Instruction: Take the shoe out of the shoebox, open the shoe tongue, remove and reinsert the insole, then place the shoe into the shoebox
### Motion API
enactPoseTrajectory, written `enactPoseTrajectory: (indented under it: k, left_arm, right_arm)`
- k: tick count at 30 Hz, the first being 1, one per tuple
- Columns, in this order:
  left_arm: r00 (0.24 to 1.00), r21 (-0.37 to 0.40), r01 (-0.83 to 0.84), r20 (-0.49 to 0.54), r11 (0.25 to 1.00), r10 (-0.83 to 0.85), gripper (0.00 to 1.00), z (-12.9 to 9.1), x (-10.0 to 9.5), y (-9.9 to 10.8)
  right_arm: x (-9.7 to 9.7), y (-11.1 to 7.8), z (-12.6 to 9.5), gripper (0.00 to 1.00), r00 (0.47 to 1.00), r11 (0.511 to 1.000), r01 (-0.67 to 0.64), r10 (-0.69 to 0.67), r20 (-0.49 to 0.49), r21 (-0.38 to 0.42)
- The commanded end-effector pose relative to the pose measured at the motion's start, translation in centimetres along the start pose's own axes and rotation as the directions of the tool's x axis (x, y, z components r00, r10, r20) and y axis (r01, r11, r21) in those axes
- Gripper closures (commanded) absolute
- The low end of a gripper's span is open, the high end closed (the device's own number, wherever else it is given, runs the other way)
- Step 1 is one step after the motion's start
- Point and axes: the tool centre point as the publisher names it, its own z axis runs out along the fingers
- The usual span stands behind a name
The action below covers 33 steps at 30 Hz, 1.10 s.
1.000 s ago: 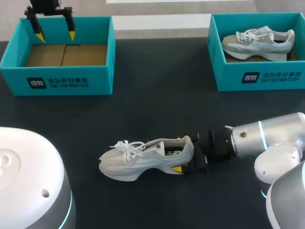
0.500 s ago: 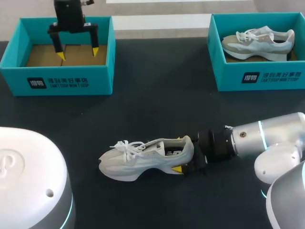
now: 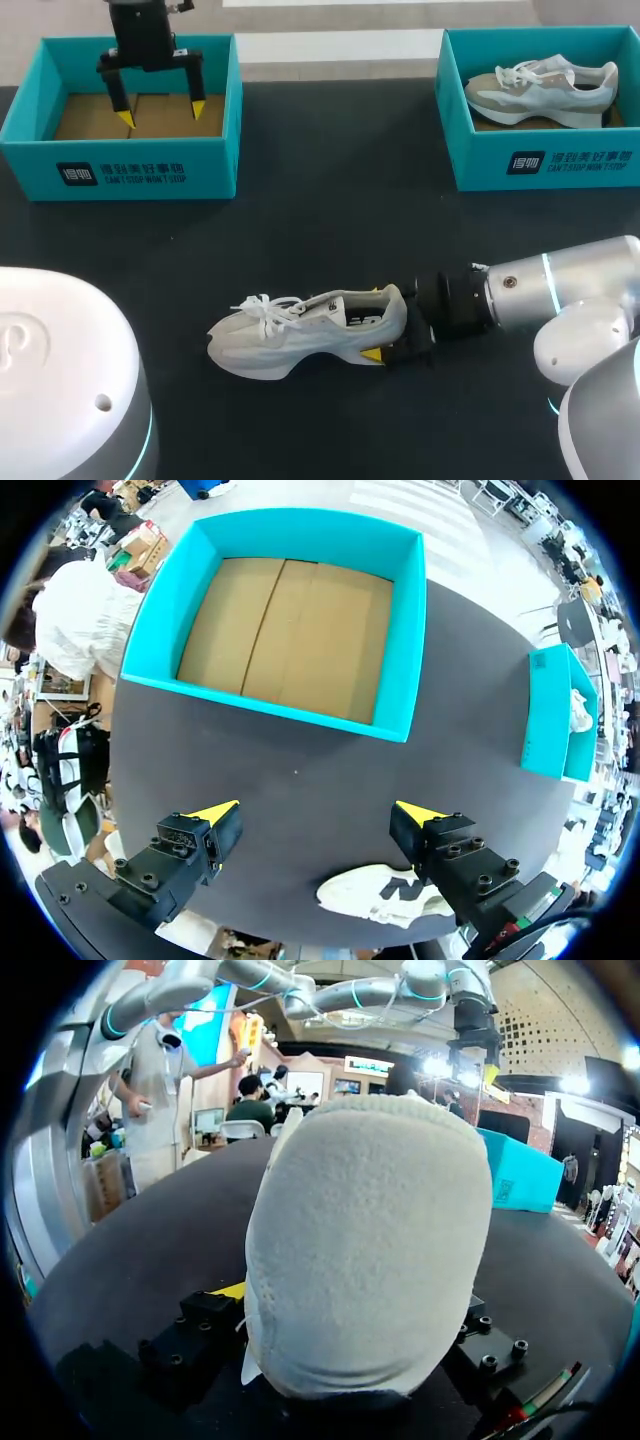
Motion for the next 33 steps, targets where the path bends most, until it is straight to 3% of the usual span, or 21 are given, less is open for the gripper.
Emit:
enactPoseTrajectory:
  k: [1, 9, 17, 23, 33]
  left_arm:
    - [1.0, 0.09, -0.021, 0.009, 0.996, 0.021, 0.0, -0.1, 1.0, 4.2]
    - [0.999, 0.116, -0.027, -0.037, 0.993, 0.031, 0.0, 0.4, 1.6, 10.9]
    - [0.996, 0.088, -0.08, -0.027, 0.993, 0.083, 0.0, 2.6, 4.8, 18.2]
    - [0.994, 0.087, -0.092, -0.059, 0.992, 0.097, 0.0, 3.4, 6.6, 21.2]
    - [0.987, 0.06, -0.158, -0.015, 0.986, 0.159, 0.0, 6.2, 9.8, 25.6]
  right_arm:
    - [-0.2, -0.3, 0.2, 1.0, 1.0, 1.0, 0.0, 0.0, -0.001, 0.005]
    - [-0.2, -0.3, 0.2, 1.0, 1.0, 1.0, 0.0, 0.0, -0.001, 0.005]
    - [-0.2, -0.3, 0.2, 1.0, 1.0, 1.0, 0.0, 0.0, -0.001, 0.005]
    - [-0.2, -0.3, 0.2, 1.0, 1.0, 1.0, 0.0, 0.0, -0.001, 0.005]
    - [-0.2, -0.3, 0.2, 1.0, 1.0, 1.0, 0.0, 0.0, -0.001, 0.005]
